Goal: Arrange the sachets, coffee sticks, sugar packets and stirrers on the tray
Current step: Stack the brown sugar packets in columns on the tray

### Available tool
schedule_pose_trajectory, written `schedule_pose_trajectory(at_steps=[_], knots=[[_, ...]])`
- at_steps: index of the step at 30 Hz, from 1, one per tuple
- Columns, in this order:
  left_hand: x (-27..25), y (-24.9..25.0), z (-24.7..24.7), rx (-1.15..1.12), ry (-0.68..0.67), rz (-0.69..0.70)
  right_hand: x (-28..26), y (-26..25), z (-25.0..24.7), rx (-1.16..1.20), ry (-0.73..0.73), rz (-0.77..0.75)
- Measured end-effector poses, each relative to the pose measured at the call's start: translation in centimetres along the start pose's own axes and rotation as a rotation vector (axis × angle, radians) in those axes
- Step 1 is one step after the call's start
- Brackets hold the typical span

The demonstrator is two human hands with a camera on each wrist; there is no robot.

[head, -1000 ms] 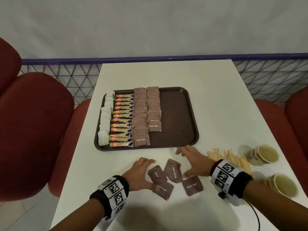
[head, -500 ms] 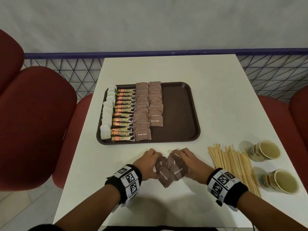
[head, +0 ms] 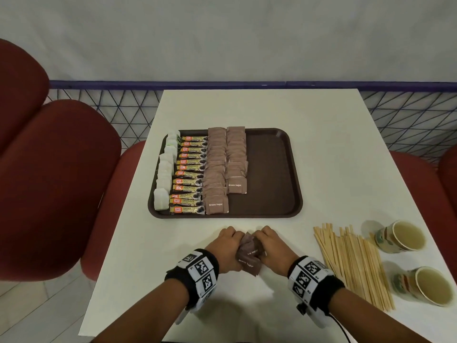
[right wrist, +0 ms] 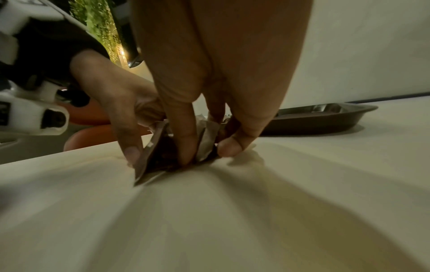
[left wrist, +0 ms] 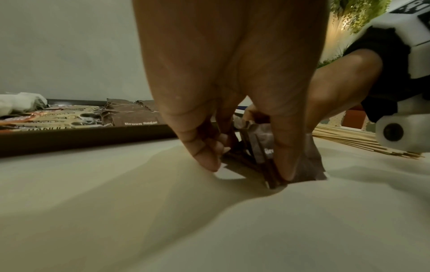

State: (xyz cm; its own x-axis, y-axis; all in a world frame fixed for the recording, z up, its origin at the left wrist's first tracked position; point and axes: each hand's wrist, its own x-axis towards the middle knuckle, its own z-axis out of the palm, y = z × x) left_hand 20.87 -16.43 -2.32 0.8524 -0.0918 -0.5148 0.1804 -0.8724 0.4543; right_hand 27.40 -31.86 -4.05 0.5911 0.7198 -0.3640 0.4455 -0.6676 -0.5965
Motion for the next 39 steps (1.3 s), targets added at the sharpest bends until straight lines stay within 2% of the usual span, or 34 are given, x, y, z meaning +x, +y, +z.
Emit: schedule_pose_trajectory(at_steps=[4, 8, 13, 18, 21, 24, 27, 31, 36, 39], knots=[[0.0, -0.3, 0.2, -0.074, 0.046, -0.009, 0.0, -0.2, 0.0, 0.057, 0.031, -0.046], [0.0, -0.5, -0.1, -0.293, 0.061, -0.010, -0.5, -1.0, -0.7, 0.397, -0.025, -0.045], [-0.3, -1.8, -1.3, -0.601, 0.120, -0.034, 0.3, -2.2, -1.6, 0.603, 0.012, -0.009], [-0.8, -3.6, -2.7, -0.827, 0.235, -0.089, 1.3, -3.8, -3.0, 0.862, 0.018, -0.048], [-1.1, -4.5, -3.2, -0.963, 0.232, -0.109, 1.9, -4.5, -3.1, 0.846, -0.008, -0.087], [-1.3, -5.0, -3.5, -1.003, 0.222, -0.101, 2.8, -5.1, -2.7, 0.854, 0.054, -0.097], [-1.4, -4.8, -3.7, -1.222, 0.187, -0.128, 3.6, -5.5, -2.2, 0.817, 0.126, -0.098], [-1.9, -4.8, -3.9, -1.432, 0.222, -0.180, 4.2, -5.9, -2.0, 0.839, 0.087, -0.097], [-2.6, -5.3, -3.5, -1.487, 0.246, -0.202, 4.6, -5.4, -2.4, 0.852, 0.160, -0.018], [-2.7, -5.2, -3.5, -1.486, 0.262, -0.200, 5.0, -4.9, -2.6, 0.812, 0.155, 0.046]])
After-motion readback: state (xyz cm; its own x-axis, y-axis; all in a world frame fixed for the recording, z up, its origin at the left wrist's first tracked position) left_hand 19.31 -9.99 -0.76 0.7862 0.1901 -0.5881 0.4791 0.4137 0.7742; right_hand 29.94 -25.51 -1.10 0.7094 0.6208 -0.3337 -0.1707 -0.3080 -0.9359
